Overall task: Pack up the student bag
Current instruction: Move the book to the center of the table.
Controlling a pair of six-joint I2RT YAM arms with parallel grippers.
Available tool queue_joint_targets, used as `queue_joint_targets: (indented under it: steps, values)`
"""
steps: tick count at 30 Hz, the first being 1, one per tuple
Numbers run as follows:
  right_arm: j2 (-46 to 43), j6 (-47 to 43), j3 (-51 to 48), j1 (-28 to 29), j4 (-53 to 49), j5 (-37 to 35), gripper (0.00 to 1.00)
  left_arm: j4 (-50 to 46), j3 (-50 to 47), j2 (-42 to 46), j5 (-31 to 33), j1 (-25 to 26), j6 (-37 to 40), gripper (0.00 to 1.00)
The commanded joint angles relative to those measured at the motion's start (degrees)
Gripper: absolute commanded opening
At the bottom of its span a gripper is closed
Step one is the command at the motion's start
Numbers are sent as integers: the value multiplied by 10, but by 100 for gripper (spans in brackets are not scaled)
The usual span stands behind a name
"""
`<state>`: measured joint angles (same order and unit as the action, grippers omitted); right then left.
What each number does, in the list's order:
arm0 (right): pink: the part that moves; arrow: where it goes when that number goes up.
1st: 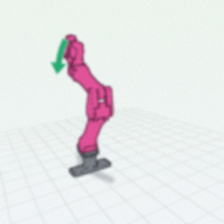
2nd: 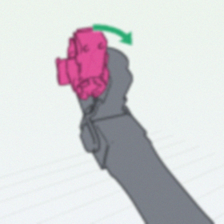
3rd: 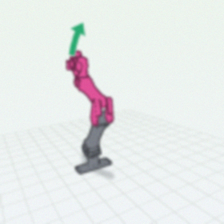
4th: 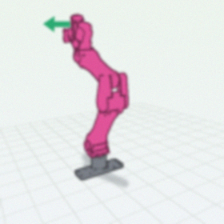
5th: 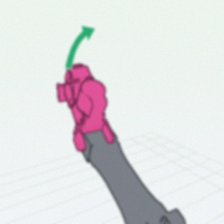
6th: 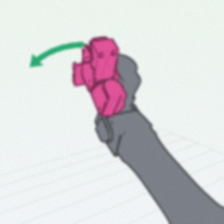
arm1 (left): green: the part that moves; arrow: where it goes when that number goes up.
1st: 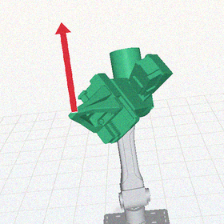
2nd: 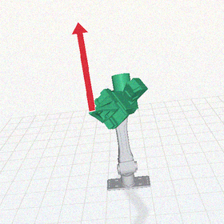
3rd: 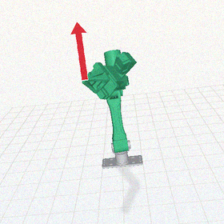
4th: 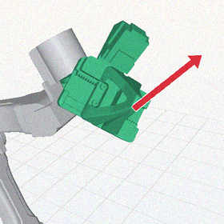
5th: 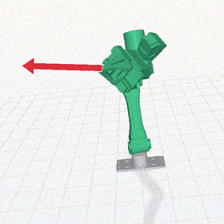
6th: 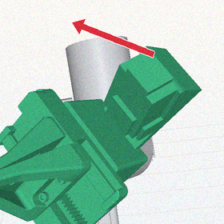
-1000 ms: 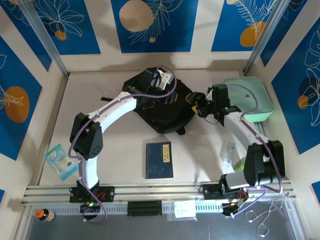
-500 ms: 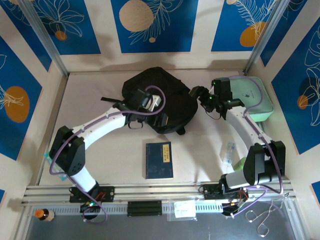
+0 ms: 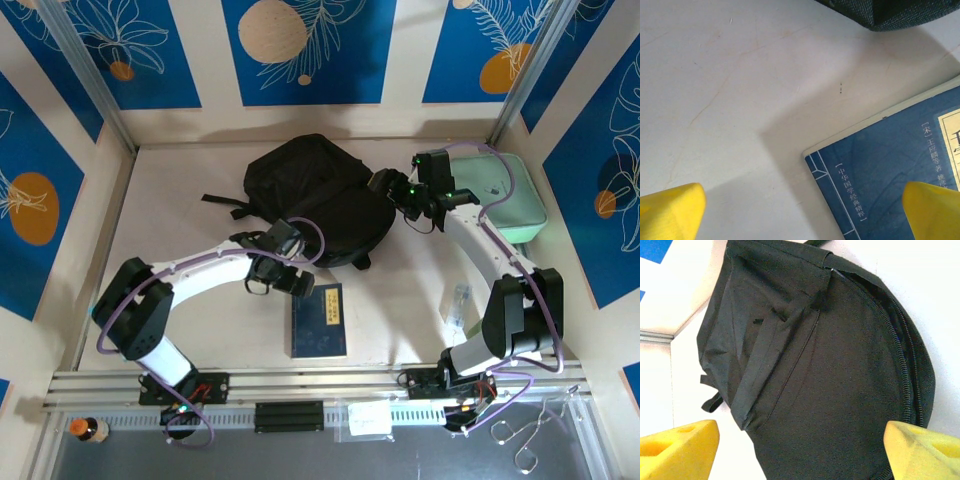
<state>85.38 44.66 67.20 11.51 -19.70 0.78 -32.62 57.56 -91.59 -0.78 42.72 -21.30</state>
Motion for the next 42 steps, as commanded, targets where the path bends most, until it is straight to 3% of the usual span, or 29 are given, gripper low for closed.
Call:
queue_joint_targets:
  steps: [1, 11, 21, 25, 36, 42]
  values:
    - [5, -11, 12, 0, -11, -7, 86, -28, 9, -23, 22, 10, 9, 99]
    - [2, -1, 0, -13, -9, 3, 85, -54, 27, -69, 62, 11, 7, 93]
    - [4, 1, -6, -17, -4, 15, 84, -95, 33, -90, 171, -4, -20, 88]
    - [7, 0, -8, -14, -1, 23, 84, -100, 14, -76, 185, -41, -19, 86]
    - [26, -10, 2, 38, 10, 32, 83, -86, -48, -1, 173, -211, -34, 79]
    - [55, -59, 36, 89, 2, 55, 79, -75, -41, 62, 120, -253, -50, 77]
